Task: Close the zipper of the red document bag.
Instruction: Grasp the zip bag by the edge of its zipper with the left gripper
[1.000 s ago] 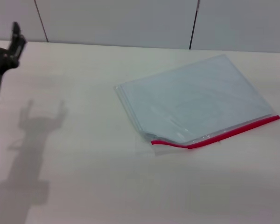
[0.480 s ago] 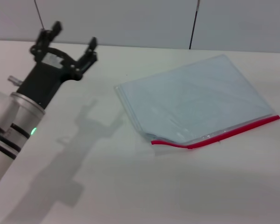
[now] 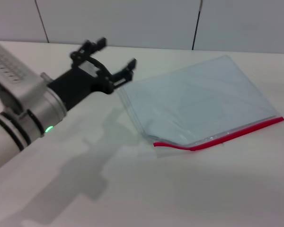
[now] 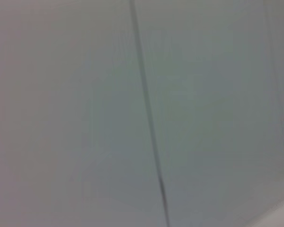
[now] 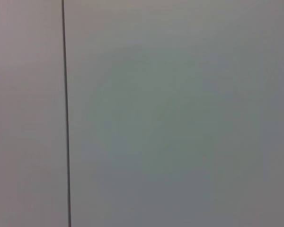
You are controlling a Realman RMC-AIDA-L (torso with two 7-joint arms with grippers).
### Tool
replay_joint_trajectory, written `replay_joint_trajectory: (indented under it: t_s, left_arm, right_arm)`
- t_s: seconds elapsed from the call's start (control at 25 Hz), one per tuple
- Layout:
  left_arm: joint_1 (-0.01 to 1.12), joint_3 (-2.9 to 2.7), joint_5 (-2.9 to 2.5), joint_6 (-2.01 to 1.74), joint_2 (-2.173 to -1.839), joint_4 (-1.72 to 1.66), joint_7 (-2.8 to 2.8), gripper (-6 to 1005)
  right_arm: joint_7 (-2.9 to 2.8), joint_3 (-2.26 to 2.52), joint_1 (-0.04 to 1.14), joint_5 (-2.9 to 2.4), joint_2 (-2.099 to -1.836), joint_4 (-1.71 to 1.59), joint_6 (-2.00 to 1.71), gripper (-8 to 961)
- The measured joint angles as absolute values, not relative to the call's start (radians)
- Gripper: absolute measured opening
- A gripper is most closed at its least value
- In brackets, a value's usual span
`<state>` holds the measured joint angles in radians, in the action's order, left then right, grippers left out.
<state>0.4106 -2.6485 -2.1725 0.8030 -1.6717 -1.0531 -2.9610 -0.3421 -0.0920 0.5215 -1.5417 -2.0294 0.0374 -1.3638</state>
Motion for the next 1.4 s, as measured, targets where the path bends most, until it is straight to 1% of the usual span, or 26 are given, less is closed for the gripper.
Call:
replay_joint_trajectory:
  t_s: [0.16, 0.36, 0.56, 0.8, 0.96, 1.0, 1.04, 1.08, 1.12, 1.24, 1.36, 1.4]
  left_arm:
    - [0.407, -2.619, -2.182, 0.644, -1.649, -1.156, -2.844, 891]
    - [0.35, -2.536, -2.183, 0.417, -1.645, -1.334, -2.616, 892]
    - [0.306, -2.441, -2.183, 0.17, -1.664, -1.455, -2.48, 892]
    - [0.317, -2.383, -2.184, -0.125, -1.691, -1.539, -2.383, 892]
    - [0.327, -2.312, -2.208, -0.354, -1.734, -1.575, -2.361, 892]
    - [0.328, -2.282, -2.229, -0.418, -1.756, -1.577, -2.36, 892]
    - [0.327, -2.265, -2.245, -0.45, -1.772, -1.576, -2.359, 892]
    - [0.323, -2.226, -2.299, -0.51, -1.81, -1.571, -2.359, 892]
    - [0.323, -2.226, -2.299, -0.51, -1.81, -1.571, -2.359, 892]
    - [0.318, -2.186, -2.402, -0.6, -1.871, -1.564, -2.359, 892]
    - [0.323, -2.148, -2.455, -0.663, -1.911, -1.547, -2.359, 892]
    - [0.328, -2.141, -2.466, -0.677, -1.918, -1.538, -2.358, 892]
  right_arm:
    - [-0.342, -0.092, 0.522, -1.542, -2.029, 0.037, -1.364, 891]
    - [-0.342, -0.092, 0.522, -1.542, -2.029, 0.036, -1.361, 891]
    - [-0.342, -0.092, 0.522, -1.54, -2.029, 0.035, -1.36, 891]
    - [-0.342, -0.092, 0.522, -1.54, -2.029, 0.035, -1.361, 891]
    - [-0.342, -0.092, 0.524, -1.54, -2.029, 0.035, -1.362, 890]
    - [-0.342, -0.092, 0.525, -1.54, -2.029, 0.035, -1.362, 890]
    - [-0.342, -0.092, 0.525, -1.54, -2.029, 0.035, -1.362, 890]
    - [-0.342, -0.092, 0.525, -1.54, -2.029, 0.035, -1.362, 890]
    - [-0.342, -0.092, 0.525, -1.54, -2.029, 0.035, -1.363, 890]
    - [-0.342, -0.092, 0.525, -1.54, -2.029, 0.035, -1.363, 890]
    - [-0.342, -0.092, 0.526, -1.54, -2.029, 0.035, -1.364, 890]
    - [-0.342, -0.092, 0.527, -1.54, -2.029, 0.035, -1.364, 890]
